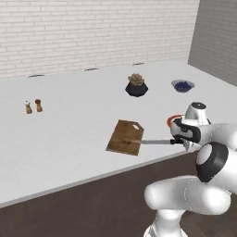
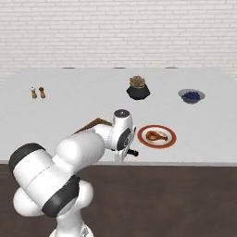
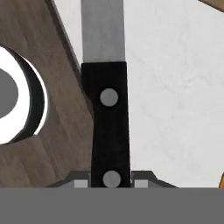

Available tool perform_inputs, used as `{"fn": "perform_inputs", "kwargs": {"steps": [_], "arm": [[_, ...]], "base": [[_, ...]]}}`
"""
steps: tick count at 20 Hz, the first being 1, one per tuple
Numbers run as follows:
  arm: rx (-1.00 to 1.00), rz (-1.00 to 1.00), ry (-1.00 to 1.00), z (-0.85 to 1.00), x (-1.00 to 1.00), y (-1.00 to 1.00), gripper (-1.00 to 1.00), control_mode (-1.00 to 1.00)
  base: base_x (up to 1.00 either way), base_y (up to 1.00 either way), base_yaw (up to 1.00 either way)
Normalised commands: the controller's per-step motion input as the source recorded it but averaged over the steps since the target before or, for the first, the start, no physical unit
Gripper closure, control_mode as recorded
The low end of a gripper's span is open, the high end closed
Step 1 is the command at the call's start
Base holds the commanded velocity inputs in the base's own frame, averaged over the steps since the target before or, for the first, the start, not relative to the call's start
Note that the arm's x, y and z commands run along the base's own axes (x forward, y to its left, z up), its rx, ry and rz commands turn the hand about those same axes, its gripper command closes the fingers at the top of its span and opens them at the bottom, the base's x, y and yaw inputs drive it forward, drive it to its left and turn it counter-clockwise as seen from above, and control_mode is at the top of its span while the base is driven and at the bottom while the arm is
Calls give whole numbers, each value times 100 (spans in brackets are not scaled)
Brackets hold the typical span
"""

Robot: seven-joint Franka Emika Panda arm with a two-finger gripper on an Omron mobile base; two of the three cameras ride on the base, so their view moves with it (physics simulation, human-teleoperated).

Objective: Pick up the knife from the drawer and place it on the cutting board. Then place the meat from the plate to the cutting board.

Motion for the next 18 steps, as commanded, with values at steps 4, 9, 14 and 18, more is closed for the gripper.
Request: {"fn": "perform_inputs", "kwargs": {"steps": [4,9,14,18], "arm": [[0,36,-13,23,100,69,100,-100],[-10,21,-18,13,90,100,100,-100],[-23,20,-5,-35,90,94,100,-100],[-25,18,-6,-52,71,59,100,-100]], "base": [[0,0,0],[0,0,0],[0,0,0],[0,0,0]]}}
